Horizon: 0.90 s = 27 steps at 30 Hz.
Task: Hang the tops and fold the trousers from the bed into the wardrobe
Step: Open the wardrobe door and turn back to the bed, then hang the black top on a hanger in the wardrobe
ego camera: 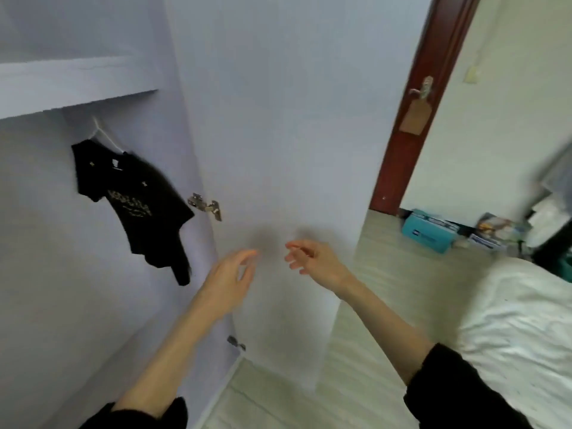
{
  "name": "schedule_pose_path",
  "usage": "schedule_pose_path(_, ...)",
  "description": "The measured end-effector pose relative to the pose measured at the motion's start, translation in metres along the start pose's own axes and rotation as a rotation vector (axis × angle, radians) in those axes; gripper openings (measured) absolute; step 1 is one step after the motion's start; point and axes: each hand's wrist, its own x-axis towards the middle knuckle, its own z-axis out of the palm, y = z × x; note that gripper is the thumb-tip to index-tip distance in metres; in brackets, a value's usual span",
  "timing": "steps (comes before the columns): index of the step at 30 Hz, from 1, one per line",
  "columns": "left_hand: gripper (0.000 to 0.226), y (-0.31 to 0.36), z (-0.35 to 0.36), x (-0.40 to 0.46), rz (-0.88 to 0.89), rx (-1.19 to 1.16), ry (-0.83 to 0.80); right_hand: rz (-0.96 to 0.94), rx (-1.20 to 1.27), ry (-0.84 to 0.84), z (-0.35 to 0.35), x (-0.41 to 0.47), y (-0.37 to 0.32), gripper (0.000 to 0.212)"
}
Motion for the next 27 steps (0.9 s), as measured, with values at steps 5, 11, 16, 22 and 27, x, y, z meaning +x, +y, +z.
schedule_pose_path(5, 0.026, 0.08, 0.101, -0.013, 0.177, -0.15, -0.201, 0.195, 0.035, 0.265, -0.087, -0.108, 0.077, 0.027)
schedule_pose_path(11, 0.024, 0.209, 0.235, -0.057, 0.428, -0.165, -0.476, 0.382, 0.203, 0.59, -0.183, -0.271, 0.163, 0.025)
schedule_pose_path(16, 0.026, 0.313, 0.335, -0.124, 0.521, -0.228, -0.751, 0.522, 0.295, 0.766, -0.242, -0.408, 0.224, 0.019)
schedule_pose_path(22, 0.027, 0.437, 0.465, -0.225, 0.74, -0.198, -1.068, 0.695, 0.327, 1.087, -0.295, -0.584, 0.283, 0.021)
schedule_pose_path(27, 0.03, 0.498, 0.547, -0.288, 0.858, -0.143, -1.274, 0.866, 0.369, 1.257, -0.305, -0.678, 0.326, 0.022)
